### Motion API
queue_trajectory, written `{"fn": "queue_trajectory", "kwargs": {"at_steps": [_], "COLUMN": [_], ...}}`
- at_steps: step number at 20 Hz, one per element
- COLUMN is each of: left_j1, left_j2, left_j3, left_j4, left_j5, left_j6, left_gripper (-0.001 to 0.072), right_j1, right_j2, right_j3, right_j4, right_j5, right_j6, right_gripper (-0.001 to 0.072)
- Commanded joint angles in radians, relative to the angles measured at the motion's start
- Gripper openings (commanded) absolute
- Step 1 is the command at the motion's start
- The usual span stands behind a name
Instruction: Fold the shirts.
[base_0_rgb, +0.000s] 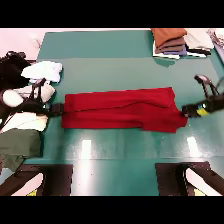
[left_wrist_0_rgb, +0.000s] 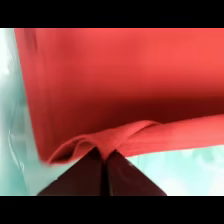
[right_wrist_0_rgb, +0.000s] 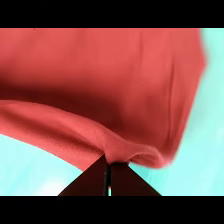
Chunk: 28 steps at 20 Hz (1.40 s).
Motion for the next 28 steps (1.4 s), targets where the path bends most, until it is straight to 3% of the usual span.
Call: {"fn": "queue_trajectory", "kwargs": {"at_steps": [1, 4, 8, 9, 10, 11, 12, 13, 14, 16, 17, 18, 19, 20, 23, 28], "left_j1": [0.001, 0.001, 0.001, 0.001, 0.001, 0.001, 0.001, 0.001, 0.001, 0.001, 0.001, 0.001, 0.000, 0.000, -0.040, -0.202], "left_j2": [-0.219, -0.336, -0.404, -0.405, -0.404, -0.404, -0.402, -0.402, -0.401, -0.401, -0.401, -0.401, -0.401, -0.401, -0.402, -0.405], "left_j3": [0.193, 0.281, 0.317, 0.317, 0.318, 0.320, 0.324, 0.335, 0.343, 0.346, 0.346, 0.346, 0.346, 0.346, 0.346, 0.346], "left_j4": [0.001, 0.001, 0.001, 0.001, 0.000, 0.001, 0.001, 0.002, 0.001, 0.001, 0.000, 0.000, -0.002, -0.026, -0.084, -0.086], "left_j5": [0.101, 0.158, 0.226, 0.232, 0.232, 0.223, 0.201, 0.167, 0.134, 0.085, 0.072, 0.068, 0.066, 0.065, 0.076, 0.155], "left_j6": [0.003, 0.002, -0.001, -0.001, -0.003, -0.005, 0.000, 0.000, 0.000, -0.001, -0.001, 0.000, -0.001, -0.001, 0.000, -0.032], "left_gripper": [0.0026, 0.0026, 0.0027, 0.0137, 0.0504, 0.0577, 0.0537, 0.0536, 0.0536, 0.0534, 0.0444, 0.0138, 0.0035, 0.0035, 0.0026, 0.0025], "right_j1": [0.063, 0.090, 0.094, 0.087, 0.069, 0.044, 0.016, -0.016, -0.054, -0.135, -0.180, -0.222, -0.268, -0.309, -0.385, -0.311], "right_j2": [-0.297, -0.498, -0.633, -0.647, -0.658, -0.661, -0.660, -0.660, -0.660, -0.644, -0.634, -0.626, -0.624, -0.628, -0.673, -0.733], "right_j3": [0.251, 0.436, 0.583, 0.609, 0.633, 0.649, 0.655, 0.655, 0.647, 0.581, 0.533, 0.485, 0.434, 0.388, 0.267, 0.181], "right_j4": [0.002, 0.005, 0.005, 0.025, 0.074, 0.132, 0.189, 0.235, 0.264, 0.296, 0.296, 0.296, 0.309, 0.337, 0.449, 0.623], "right_j5": [-0.054, -0.043, -0.038, -0.037, -0.036, -0.034, -0.020, 0.019, 0.057, 0.096, 0.096, 0.089, 0.080, 0.074, 0.050, -0.020], "right_j6": [0.001, 0.002, 0.002, 0.001, 0.001, -0.009, -0.046, -0.067, -0.081, -0.108, -0.114, -0.114, -0.114, -0.116, -0.181, -0.320], "right_gripper": [0.0012, 0.0012, 0.0016, 0.0092, 0.0249, 0.0269, 0.0277, 0.0355, 0.0388, 0.0389, 0.0389, 0.0422, 0.0531, 0.0569, 0.0576, 0.0573]}}
